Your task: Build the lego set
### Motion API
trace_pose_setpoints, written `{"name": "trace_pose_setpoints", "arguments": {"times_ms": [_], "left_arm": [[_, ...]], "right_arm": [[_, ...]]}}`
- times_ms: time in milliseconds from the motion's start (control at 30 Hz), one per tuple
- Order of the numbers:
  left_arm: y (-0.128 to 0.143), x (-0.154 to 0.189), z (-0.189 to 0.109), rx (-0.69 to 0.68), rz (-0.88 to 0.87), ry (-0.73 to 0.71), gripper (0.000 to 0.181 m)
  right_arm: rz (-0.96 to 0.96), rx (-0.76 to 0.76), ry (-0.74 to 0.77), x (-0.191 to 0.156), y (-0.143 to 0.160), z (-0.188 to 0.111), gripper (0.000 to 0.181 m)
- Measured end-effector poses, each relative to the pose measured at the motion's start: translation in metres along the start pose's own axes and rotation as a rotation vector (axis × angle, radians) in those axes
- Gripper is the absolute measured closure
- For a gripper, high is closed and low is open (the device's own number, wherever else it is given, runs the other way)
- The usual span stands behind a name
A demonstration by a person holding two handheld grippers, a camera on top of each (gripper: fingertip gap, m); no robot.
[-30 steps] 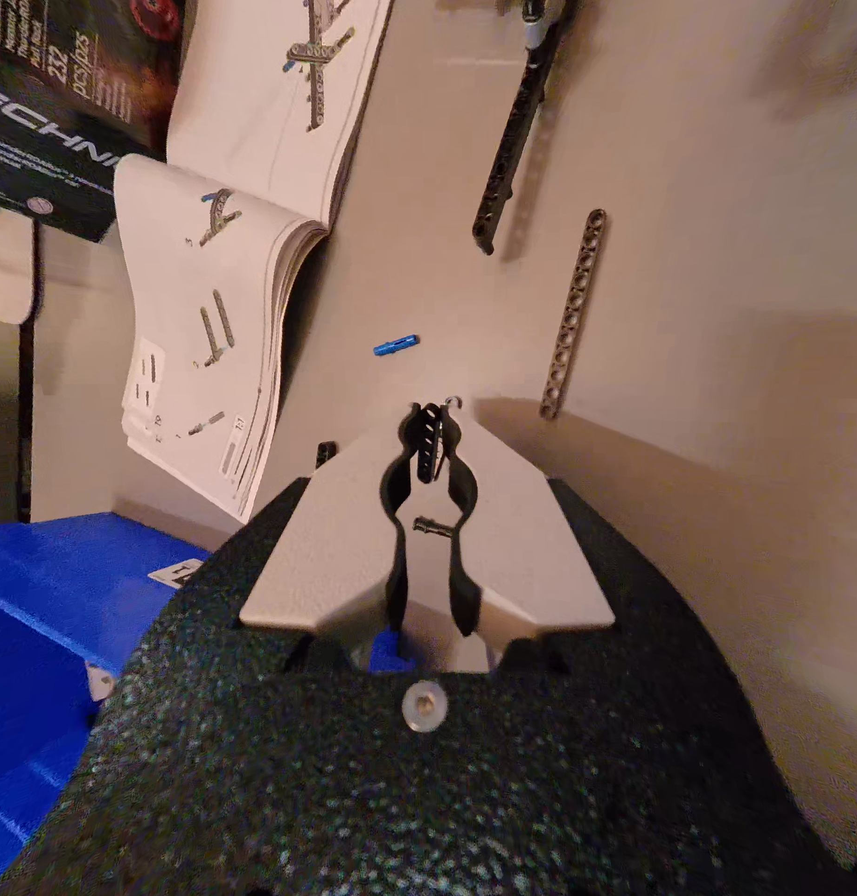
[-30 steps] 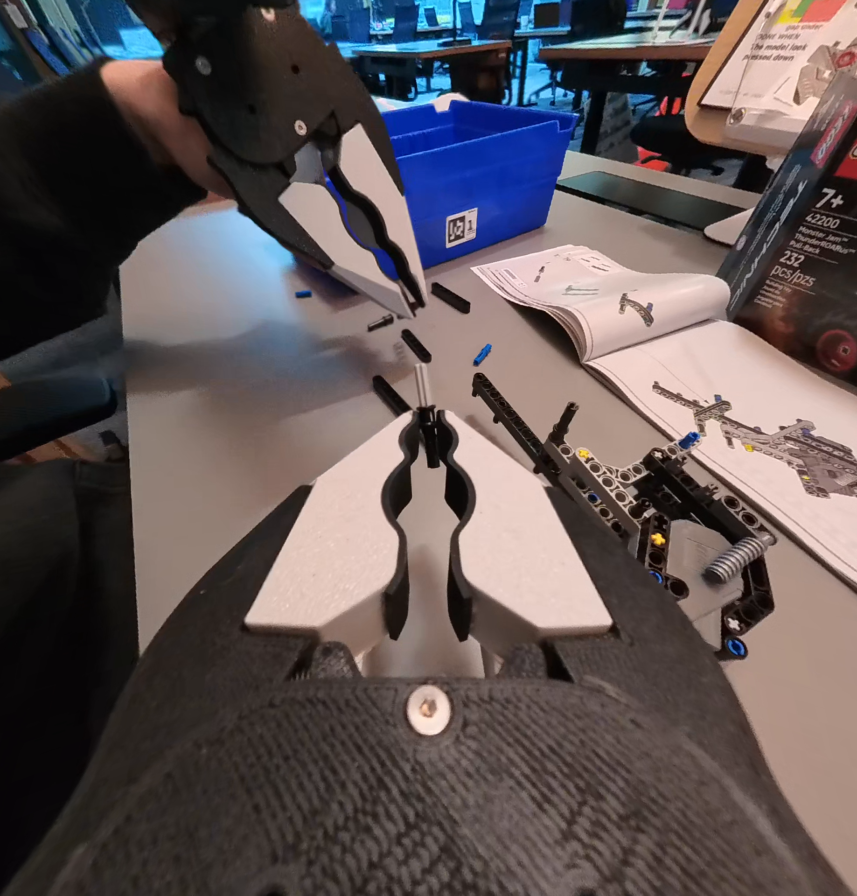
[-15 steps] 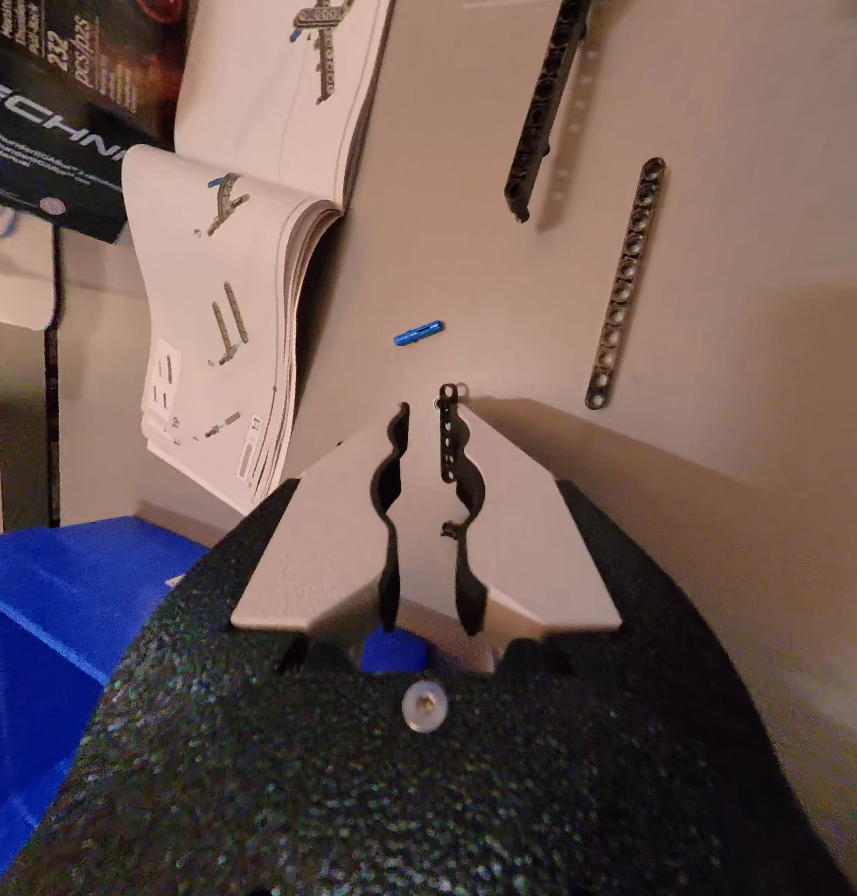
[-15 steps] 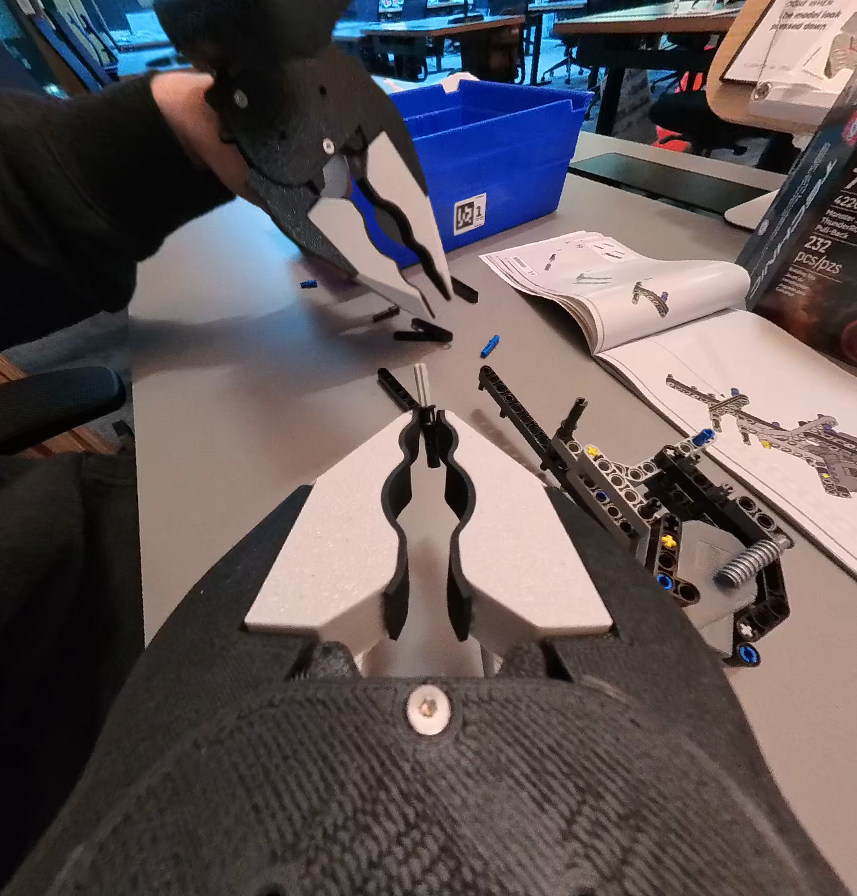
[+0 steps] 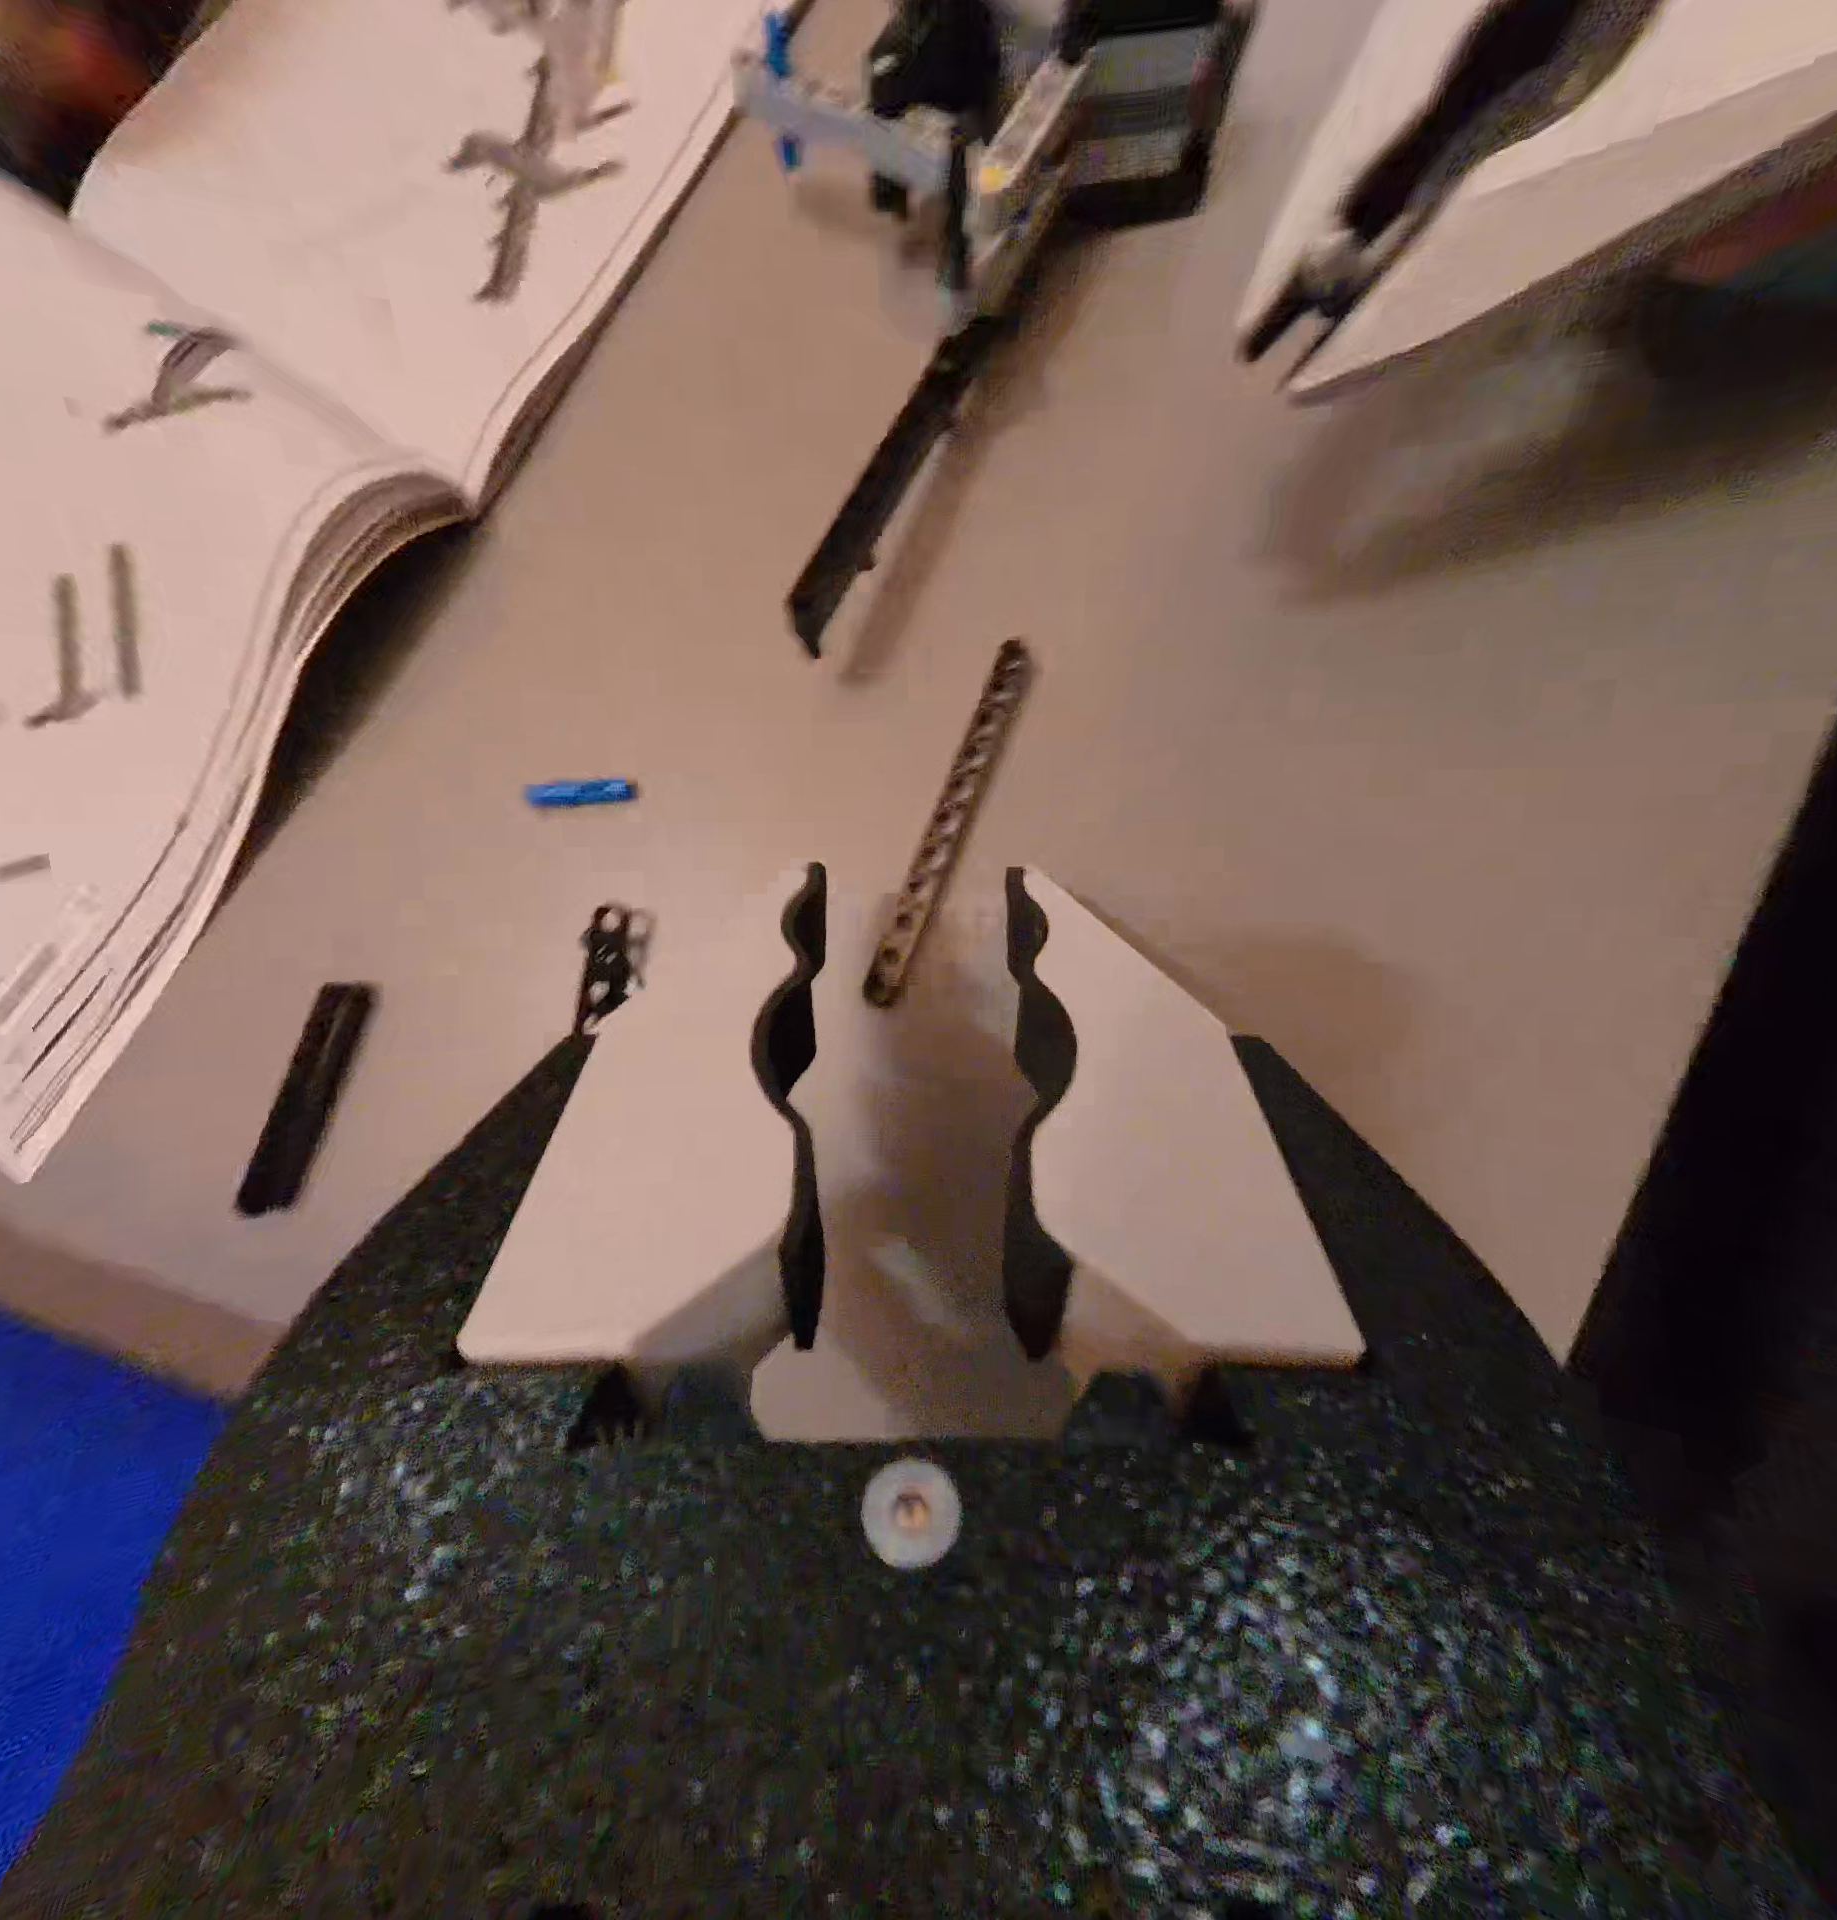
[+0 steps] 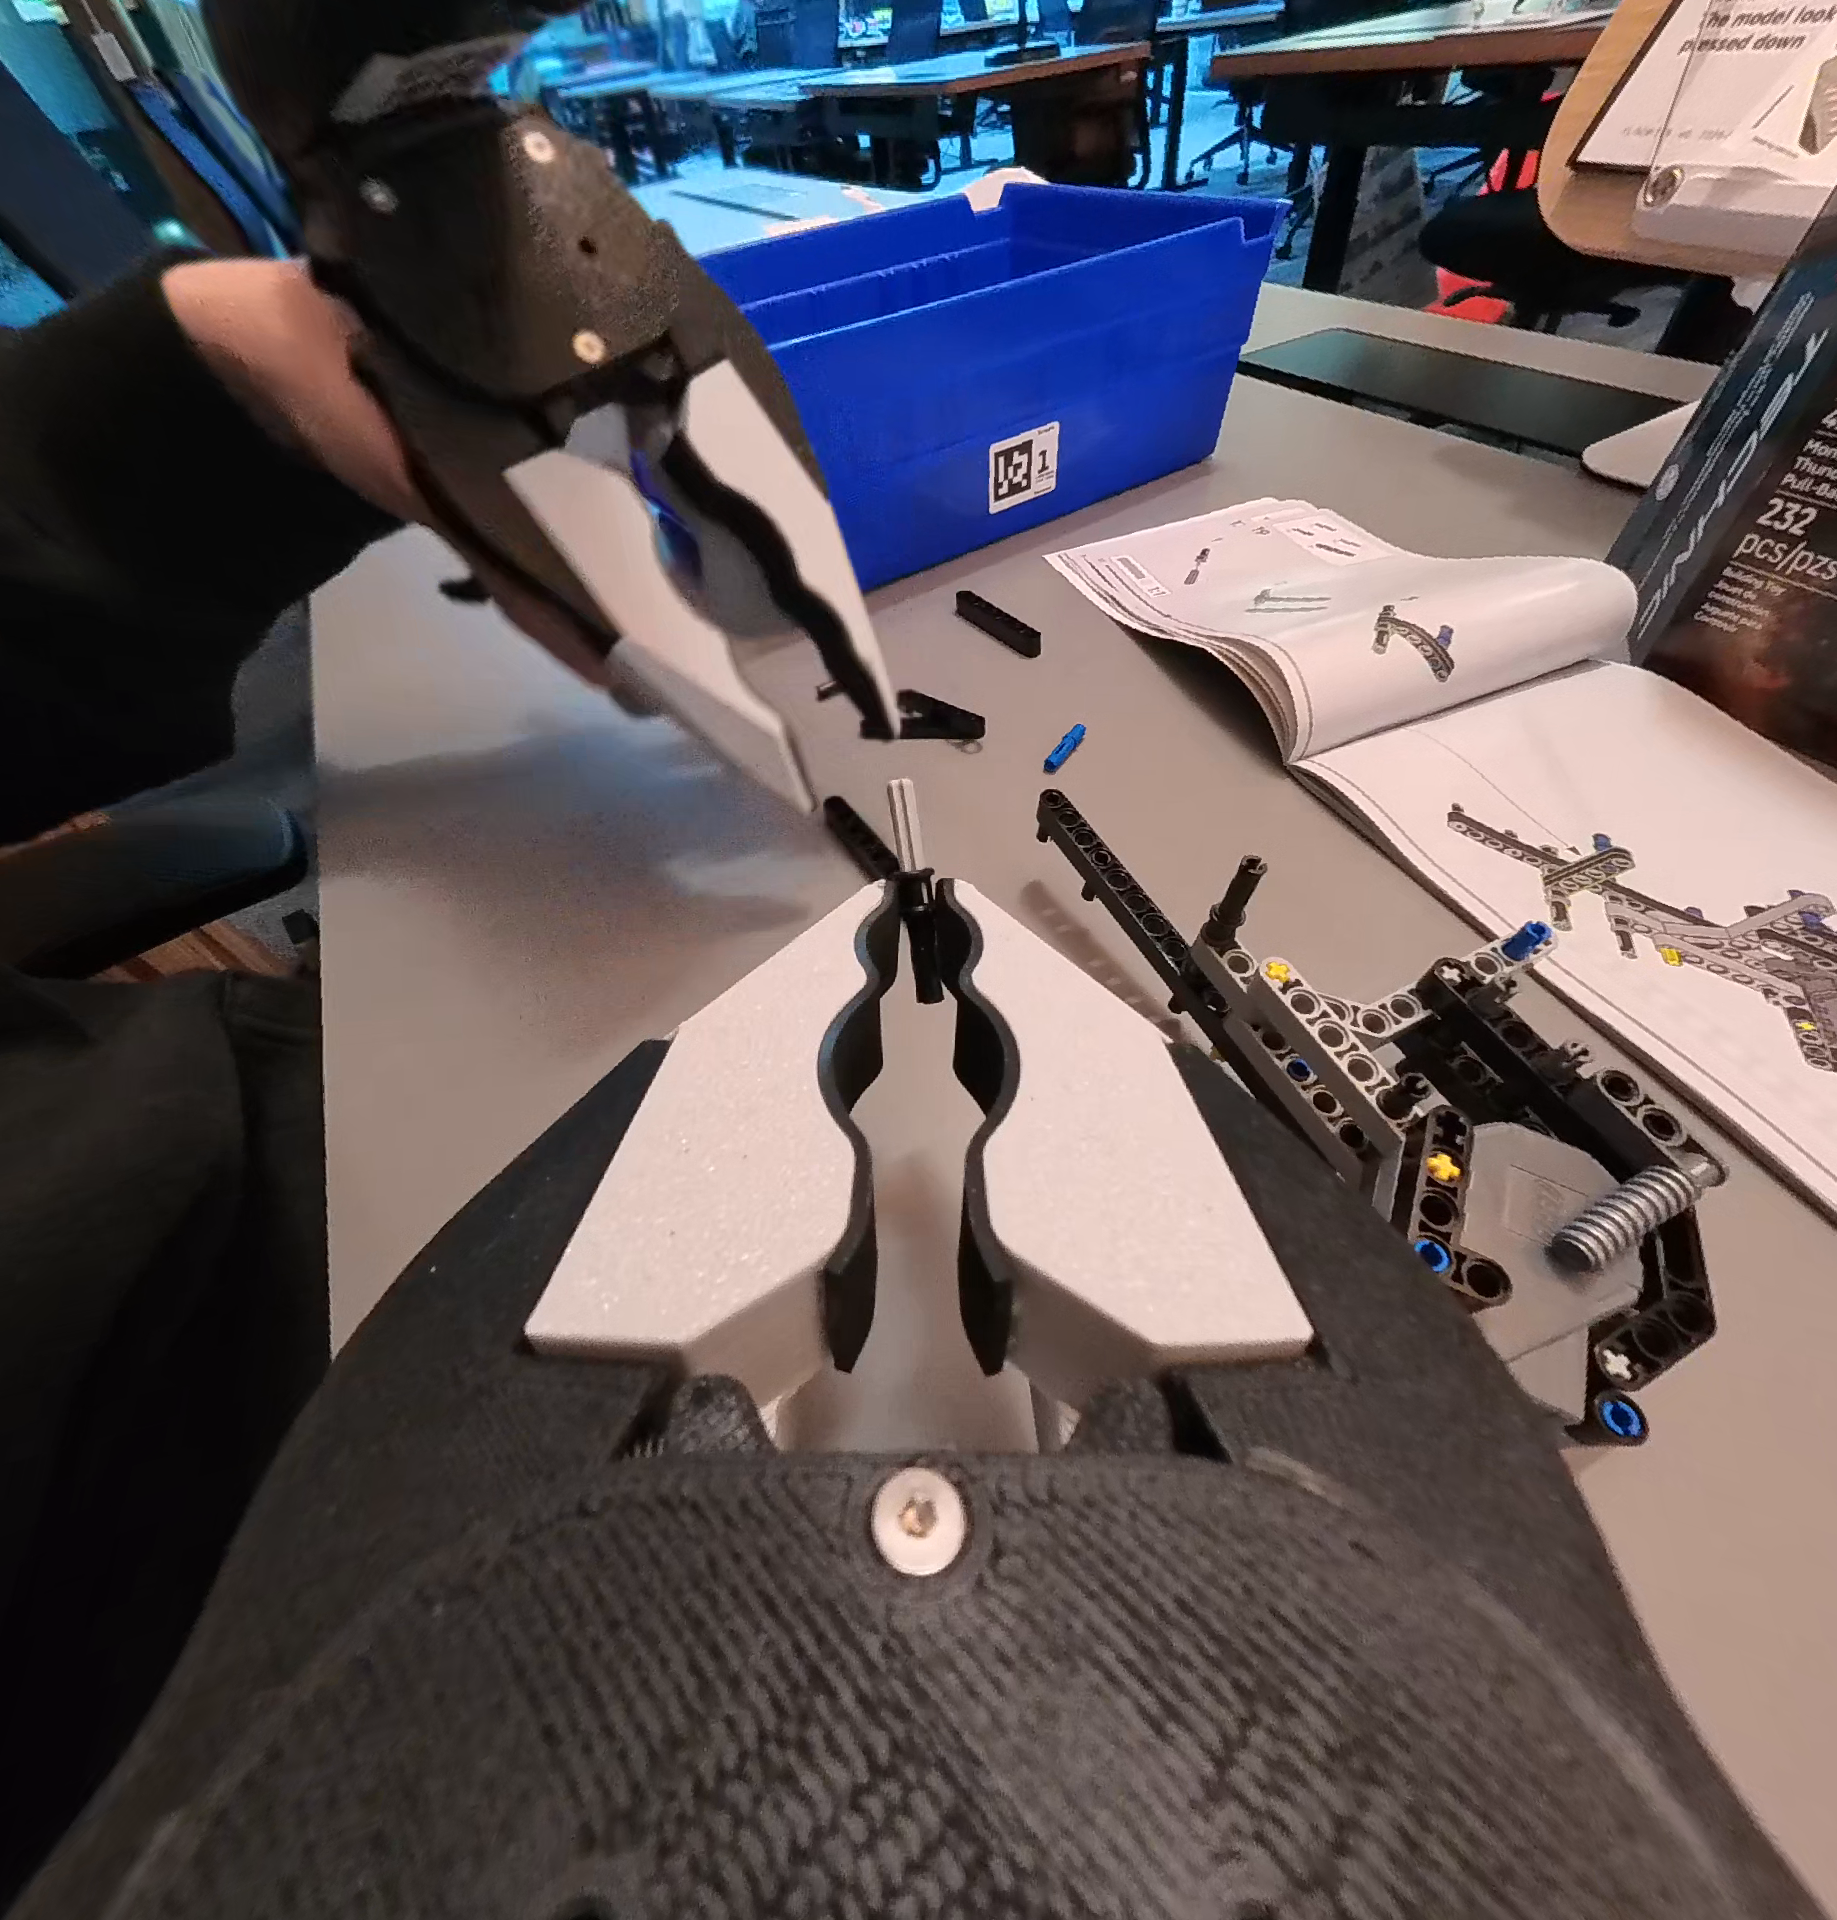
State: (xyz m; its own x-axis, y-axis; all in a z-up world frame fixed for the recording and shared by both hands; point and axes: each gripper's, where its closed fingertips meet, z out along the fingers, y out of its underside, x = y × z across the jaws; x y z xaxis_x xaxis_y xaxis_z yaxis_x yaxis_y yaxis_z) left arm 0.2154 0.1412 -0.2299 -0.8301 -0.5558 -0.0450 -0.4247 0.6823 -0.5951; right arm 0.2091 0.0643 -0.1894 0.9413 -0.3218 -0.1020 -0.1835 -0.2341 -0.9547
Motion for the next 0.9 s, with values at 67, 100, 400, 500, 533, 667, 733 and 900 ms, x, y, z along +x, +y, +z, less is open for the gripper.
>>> {"name": "trace_pose_setpoints", "arguments": {"times_ms": [67, 100, 400, 500, 533, 667, 733, 900], "left_arm": [[-0.006, 0.015, 0.011, 0.028, 0.041, 0.018, 0.143], [-0.001, 0.015, 0.019, -0.004, 0.054, 0.000, 0.141], [0.006, -0.062, -0.039, 0.110, -0.212, -0.342, 0.181], [0.014, -0.079, -0.045, 0.050, -0.232, -0.378, 0.181], [0.010, -0.064, -0.036, 0.043, -0.192, -0.293, 0.181], [-0.009, 0.002, 0.011, 0.064, -0.030, -0.033, 0.153], [0.002, 0.010, 0.028, -0.018, 0.017, -0.021, 0.150], [0.001, -0.024, 0.010, -0.036, 0.006, -0.183, 0.176]], "right_arm": [[0.002, 0.001, -0.001, 0.000, 0.000, 0.000, 0.177], [0.002, -0.002, -0.005, 0.000, 0.000, 0.000, 0.177], [0.007, 0.010, -0.011, -0.001, -0.001, -0.001, 0.177], [0.009, 0.004, -0.018, -0.001, -0.001, -0.001, 0.177], [0.009, 0.003, -0.018, -0.001, -0.001, 0.000, 0.177], [0.005, 0.000, -0.018, -0.002, 0.000, 0.000, 0.177], [0.001, -0.003, -0.020, -0.002, 0.000, 0.000, 0.177], [-0.011, -0.006, -0.021, -0.004, 0.000, 0.000, 0.177]]}}
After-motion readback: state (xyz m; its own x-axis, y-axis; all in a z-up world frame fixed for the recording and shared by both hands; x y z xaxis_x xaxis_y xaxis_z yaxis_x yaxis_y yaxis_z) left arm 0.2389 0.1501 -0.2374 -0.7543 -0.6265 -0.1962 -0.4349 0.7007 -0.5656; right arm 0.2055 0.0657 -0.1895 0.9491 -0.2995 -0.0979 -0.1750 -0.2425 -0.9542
